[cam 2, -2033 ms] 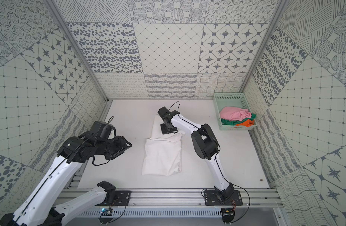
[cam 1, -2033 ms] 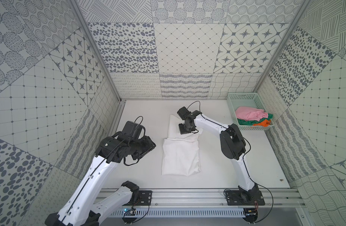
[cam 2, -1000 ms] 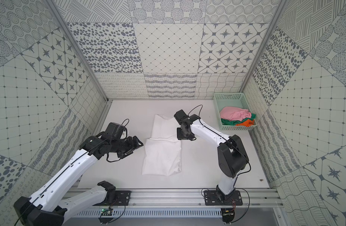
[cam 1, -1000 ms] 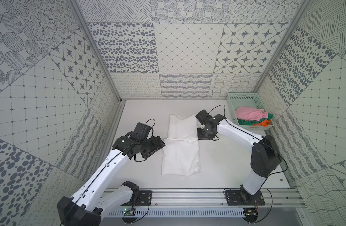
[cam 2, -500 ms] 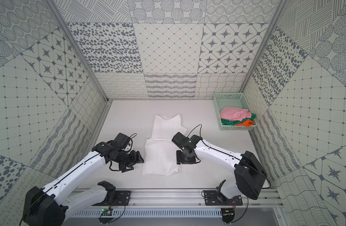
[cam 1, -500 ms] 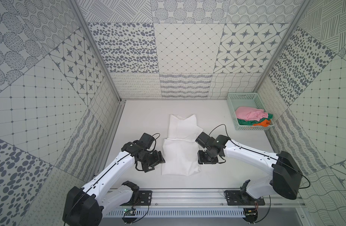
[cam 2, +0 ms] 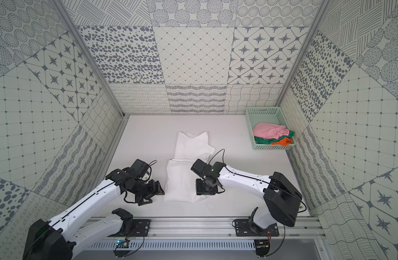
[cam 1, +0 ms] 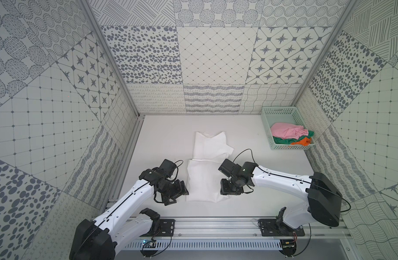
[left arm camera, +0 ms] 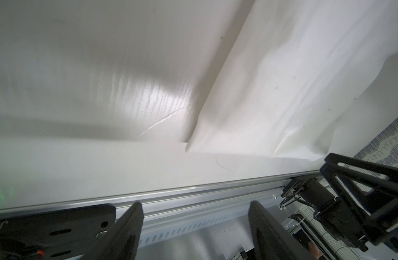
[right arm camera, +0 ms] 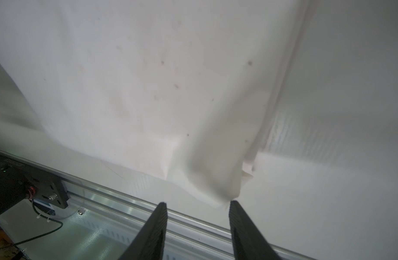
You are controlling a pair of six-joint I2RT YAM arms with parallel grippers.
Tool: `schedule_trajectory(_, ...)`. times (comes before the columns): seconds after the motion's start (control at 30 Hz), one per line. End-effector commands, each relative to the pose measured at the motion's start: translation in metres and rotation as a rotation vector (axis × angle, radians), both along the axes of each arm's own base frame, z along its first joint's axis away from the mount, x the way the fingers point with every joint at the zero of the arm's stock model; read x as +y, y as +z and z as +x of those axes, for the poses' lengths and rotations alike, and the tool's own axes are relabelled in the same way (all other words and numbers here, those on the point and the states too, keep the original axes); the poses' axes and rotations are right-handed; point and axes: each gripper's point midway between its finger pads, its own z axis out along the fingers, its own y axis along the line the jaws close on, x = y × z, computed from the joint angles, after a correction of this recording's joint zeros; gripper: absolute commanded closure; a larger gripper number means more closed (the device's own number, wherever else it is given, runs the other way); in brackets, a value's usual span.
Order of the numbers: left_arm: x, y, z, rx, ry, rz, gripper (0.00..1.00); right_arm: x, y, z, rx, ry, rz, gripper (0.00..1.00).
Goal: Fold and stack t-shirts
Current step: Adjust the T-shirt at the center of the board.
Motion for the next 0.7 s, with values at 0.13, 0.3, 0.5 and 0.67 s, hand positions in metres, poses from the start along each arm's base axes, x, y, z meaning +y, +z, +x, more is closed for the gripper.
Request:
schedule_trajectory(0.13, -0.003, 0.009, 0.004, -0.012, -0.019, -0.005, 0.23, 0.0, -0.013, -0.005, -0.012, -0.024, 0.003, 0.55)
schedule_trajectory(0.3, -0.002, 0.01, 0.003, -0.01, -0.024, 0.0, 0.23, -0.008, -0.009, -0.008, -0.023, -0.038, 0.008, 0.55)
schedule_trajectory(0.5, -0.003, 0.009, 0.004, -0.014, -0.022, -0.004, 0.23, -0.015, -0.01, -0.009, -0.031, -0.04, -0.009, 0.55)
schedule_trajectory(0.67, -0.004, 0.01, 0.005, -0.013, -0.023, -0.005, 0.23, -0.01, -0.021, -0.005, -0.022, -0.015, -0.038, 0.55)
